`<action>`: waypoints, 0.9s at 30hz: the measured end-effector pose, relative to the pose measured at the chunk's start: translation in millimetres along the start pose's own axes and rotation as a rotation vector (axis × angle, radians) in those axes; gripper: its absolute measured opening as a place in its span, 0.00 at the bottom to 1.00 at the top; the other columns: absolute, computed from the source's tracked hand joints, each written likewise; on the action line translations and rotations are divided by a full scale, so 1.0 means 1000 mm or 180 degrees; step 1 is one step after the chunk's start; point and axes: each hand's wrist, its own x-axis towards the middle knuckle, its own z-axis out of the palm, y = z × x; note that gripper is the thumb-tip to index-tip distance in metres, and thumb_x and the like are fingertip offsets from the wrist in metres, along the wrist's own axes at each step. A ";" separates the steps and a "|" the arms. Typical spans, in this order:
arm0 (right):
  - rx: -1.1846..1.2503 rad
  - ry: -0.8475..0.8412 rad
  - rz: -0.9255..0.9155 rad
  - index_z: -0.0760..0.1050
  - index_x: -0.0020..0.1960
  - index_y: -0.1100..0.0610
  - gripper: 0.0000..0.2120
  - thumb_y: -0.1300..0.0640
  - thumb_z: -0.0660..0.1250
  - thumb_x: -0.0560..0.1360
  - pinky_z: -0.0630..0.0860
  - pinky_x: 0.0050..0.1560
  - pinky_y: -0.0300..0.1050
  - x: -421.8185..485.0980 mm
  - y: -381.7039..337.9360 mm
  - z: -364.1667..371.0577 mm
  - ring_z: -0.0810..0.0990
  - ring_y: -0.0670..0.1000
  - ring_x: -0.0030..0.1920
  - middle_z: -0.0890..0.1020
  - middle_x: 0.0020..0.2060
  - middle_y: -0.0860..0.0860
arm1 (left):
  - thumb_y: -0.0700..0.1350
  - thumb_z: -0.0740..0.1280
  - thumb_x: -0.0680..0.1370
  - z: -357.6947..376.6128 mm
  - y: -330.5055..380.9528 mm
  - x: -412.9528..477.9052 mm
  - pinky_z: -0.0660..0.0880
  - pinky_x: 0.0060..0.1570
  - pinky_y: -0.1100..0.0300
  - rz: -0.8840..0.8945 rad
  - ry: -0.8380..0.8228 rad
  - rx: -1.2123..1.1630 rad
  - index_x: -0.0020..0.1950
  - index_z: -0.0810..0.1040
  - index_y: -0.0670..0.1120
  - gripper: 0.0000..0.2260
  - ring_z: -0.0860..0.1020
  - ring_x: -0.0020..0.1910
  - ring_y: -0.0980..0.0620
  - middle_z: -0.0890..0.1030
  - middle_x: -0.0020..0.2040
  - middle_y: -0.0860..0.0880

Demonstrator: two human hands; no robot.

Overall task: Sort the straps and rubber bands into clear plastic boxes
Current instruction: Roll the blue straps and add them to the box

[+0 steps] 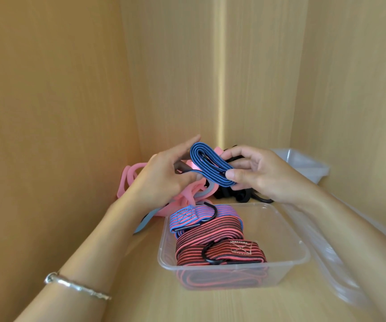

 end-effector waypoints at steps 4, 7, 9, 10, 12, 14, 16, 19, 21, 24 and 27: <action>-0.0120 0.0022 -0.0081 0.75 0.50 0.47 0.16 0.69 0.64 0.77 0.79 0.40 0.37 -0.001 -0.001 -0.001 0.81 0.38 0.42 0.79 0.52 0.48 | 0.32 0.71 0.72 -0.002 0.002 -0.002 0.76 0.53 0.56 -0.0056 -0.0009 -0.0144 0.60 0.67 0.66 0.32 0.80 0.43 0.57 0.81 0.54 0.57; -0.0188 0.0008 -0.0117 0.76 0.50 0.47 0.16 0.68 0.64 0.78 0.78 0.41 0.37 0.000 -0.001 -0.001 0.81 0.37 0.43 0.80 0.52 0.47 | 0.31 0.72 0.71 -0.002 0.003 -0.002 0.76 0.53 0.52 -0.0089 -0.0029 -0.0227 0.59 0.69 0.66 0.32 0.79 0.42 0.56 0.81 0.52 0.59; -0.0230 0.0006 -0.0123 0.76 0.50 0.47 0.16 0.68 0.64 0.78 0.78 0.42 0.36 0.000 0.000 -0.001 0.81 0.38 0.43 0.81 0.50 0.47 | 0.31 0.72 0.71 -0.003 0.003 -0.003 0.77 0.51 0.48 -0.0119 -0.0040 -0.0273 0.59 0.71 0.66 0.31 0.79 0.42 0.56 0.83 0.49 0.59; -0.0241 0.0009 -0.0123 0.77 0.50 0.47 0.16 0.69 0.64 0.78 0.78 0.42 0.36 0.000 0.000 -0.002 0.81 0.39 0.43 0.82 0.48 0.47 | 0.31 0.72 0.71 -0.003 0.002 -0.003 0.77 0.50 0.45 -0.0143 -0.0044 -0.0302 0.59 0.72 0.66 0.31 0.79 0.43 0.54 0.83 0.49 0.57; -0.0266 0.0001 -0.0124 0.77 0.50 0.47 0.16 0.69 0.63 0.78 0.78 0.43 0.36 -0.001 0.000 -0.003 0.81 0.39 0.43 0.83 0.46 0.46 | 0.31 0.72 0.71 -0.004 0.001 -0.003 0.76 0.49 0.40 -0.0192 -0.0038 -0.0356 0.59 0.73 0.64 0.30 0.78 0.43 0.52 0.84 0.49 0.52; -0.0309 -0.0029 -0.0126 0.78 0.50 0.47 0.17 0.69 0.63 0.78 0.78 0.45 0.37 -0.002 0.001 -0.004 0.81 0.40 0.44 0.84 0.46 0.45 | 0.30 0.72 0.71 -0.003 0.001 -0.003 0.77 0.52 0.43 -0.0202 -0.0035 -0.0412 0.58 0.75 0.61 0.28 0.79 0.45 0.54 0.84 0.50 0.50; -0.0339 -0.0048 -0.0115 0.78 0.50 0.47 0.17 0.69 0.63 0.78 0.78 0.45 0.37 -0.002 0.000 -0.005 0.81 0.40 0.45 0.84 0.47 0.44 | 0.29 0.72 0.70 -0.003 0.001 -0.003 0.77 0.54 0.50 -0.0221 -0.0049 -0.0486 0.59 0.75 0.58 0.27 0.79 0.46 0.55 0.84 0.50 0.49; -0.0397 0.0021 -0.0118 0.78 0.51 0.45 0.17 0.67 0.63 0.79 0.77 0.43 0.36 -0.003 -0.001 -0.006 0.80 0.38 0.43 0.83 0.47 0.43 | 0.30 0.73 0.69 -0.003 0.001 -0.002 0.76 0.55 0.56 -0.0255 -0.0025 -0.0591 0.61 0.75 0.54 0.27 0.78 0.47 0.54 0.84 0.51 0.48; -0.0400 0.0166 -0.0152 0.78 0.52 0.45 0.16 0.66 0.62 0.79 0.76 0.41 0.34 -0.003 -0.001 -0.005 0.79 0.38 0.43 0.82 0.51 0.45 | 0.30 0.73 0.69 -0.003 0.001 -0.002 0.77 0.53 0.57 -0.0246 0.0039 -0.0641 0.60 0.75 0.55 0.27 0.78 0.46 0.54 0.84 0.50 0.50; -0.0074 0.0486 -0.0165 0.77 0.52 0.47 0.13 0.64 0.63 0.79 0.77 0.40 0.34 -0.001 0.001 -0.002 0.80 0.42 0.45 0.83 0.52 0.47 | 0.28 0.72 0.68 -0.002 0.004 -0.002 0.77 0.47 0.67 -0.0207 0.0193 -0.0809 0.57 0.77 0.53 0.26 0.78 0.43 0.58 0.84 0.46 0.56; 0.0435 0.0540 -0.0074 0.75 0.53 0.49 0.09 0.61 0.65 0.78 0.79 0.44 0.36 0.000 0.001 0.002 0.83 0.46 0.44 0.84 0.45 0.47 | 0.27 0.73 0.67 -0.001 0.007 -0.001 0.76 0.42 0.70 -0.0191 0.0439 -0.0938 0.53 0.78 0.53 0.24 0.79 0.38 0.62 0.83 0.41 0.59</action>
